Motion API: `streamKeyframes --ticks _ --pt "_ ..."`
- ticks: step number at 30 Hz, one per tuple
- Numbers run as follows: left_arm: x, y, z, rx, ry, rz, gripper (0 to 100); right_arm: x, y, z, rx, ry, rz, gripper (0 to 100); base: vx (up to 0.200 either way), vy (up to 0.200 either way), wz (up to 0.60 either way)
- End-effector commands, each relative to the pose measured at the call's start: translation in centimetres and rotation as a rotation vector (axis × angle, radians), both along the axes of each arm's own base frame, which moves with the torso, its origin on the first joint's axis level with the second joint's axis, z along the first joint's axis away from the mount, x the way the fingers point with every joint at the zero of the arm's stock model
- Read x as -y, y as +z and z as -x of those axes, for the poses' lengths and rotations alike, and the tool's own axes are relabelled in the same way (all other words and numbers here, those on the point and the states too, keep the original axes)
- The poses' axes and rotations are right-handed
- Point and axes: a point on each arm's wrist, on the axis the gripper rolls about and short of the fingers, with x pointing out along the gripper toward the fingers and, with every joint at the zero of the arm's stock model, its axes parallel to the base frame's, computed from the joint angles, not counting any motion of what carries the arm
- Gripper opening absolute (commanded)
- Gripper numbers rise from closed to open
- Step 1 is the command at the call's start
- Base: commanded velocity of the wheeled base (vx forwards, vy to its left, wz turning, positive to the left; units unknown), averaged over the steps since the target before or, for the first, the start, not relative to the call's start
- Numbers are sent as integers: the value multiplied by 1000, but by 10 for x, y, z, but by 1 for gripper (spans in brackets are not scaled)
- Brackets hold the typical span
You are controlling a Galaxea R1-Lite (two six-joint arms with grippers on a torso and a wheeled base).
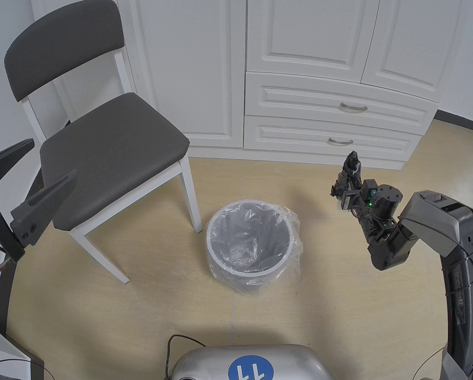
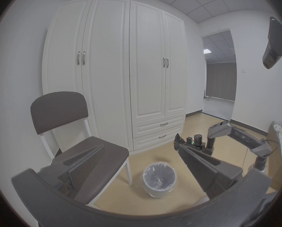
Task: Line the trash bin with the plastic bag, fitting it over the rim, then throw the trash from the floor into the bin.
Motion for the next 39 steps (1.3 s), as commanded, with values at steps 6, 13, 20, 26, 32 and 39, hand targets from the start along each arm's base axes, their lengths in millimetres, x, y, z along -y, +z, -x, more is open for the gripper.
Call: streamKeyframes --ticks 6,13,20,26,32,39 --pt "-5 -4 7 88 16 -37 100 -79 93 110 97 241 214 0 0 0 0" --pt "-6 -1 8 131 18 -13 100 -121 89 133 79 364 128 0 0 0 0" --pt "-8 2 12 167 24 -22 100 -157 66 134 26 439 -16 0 0 0 0" --pt "-10 6 16 208 25 0 100 -182 39 129 -33 449 -219 0 0 0 0" --pt "-13 9 21 237 21 15 100 -199 25 127 -66 496 -367 0 0 0 0" --pt "-15 11 24 249 24 23 100 -202 5 120 -106 494 -442 0 0 0 0"
